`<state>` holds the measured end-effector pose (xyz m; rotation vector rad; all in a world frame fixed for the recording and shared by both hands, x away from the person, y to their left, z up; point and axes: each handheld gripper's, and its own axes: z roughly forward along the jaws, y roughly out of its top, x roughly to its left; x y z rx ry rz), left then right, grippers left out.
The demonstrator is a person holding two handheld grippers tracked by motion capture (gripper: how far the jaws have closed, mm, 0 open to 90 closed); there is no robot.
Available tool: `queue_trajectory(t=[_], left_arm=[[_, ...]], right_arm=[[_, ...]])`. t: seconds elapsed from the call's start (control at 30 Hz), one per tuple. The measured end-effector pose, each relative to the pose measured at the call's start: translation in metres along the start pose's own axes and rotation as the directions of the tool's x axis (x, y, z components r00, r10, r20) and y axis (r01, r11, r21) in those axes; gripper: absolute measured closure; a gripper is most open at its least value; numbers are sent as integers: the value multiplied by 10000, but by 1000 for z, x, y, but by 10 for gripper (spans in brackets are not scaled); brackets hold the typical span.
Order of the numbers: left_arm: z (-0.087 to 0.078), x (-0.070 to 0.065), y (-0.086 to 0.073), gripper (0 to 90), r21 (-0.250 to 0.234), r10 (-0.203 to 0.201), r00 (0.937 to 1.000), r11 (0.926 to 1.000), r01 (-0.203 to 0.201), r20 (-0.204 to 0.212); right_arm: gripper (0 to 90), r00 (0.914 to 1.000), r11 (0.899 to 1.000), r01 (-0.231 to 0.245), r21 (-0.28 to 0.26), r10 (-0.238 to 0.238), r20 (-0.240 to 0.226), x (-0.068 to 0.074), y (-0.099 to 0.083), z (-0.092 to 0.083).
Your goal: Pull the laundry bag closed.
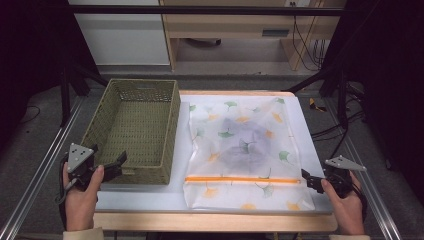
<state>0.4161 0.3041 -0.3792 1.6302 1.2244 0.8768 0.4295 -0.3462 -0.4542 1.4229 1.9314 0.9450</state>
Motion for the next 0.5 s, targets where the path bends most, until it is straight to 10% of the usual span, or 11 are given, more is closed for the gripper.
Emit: queue_trajectory(t=[0.5], left_arm=[[0,-9,3,54,574,863,9946,9949,-830,-576]], right_arm=[[151,9967,9959,789,449,-797,169,9,-5,-3]])
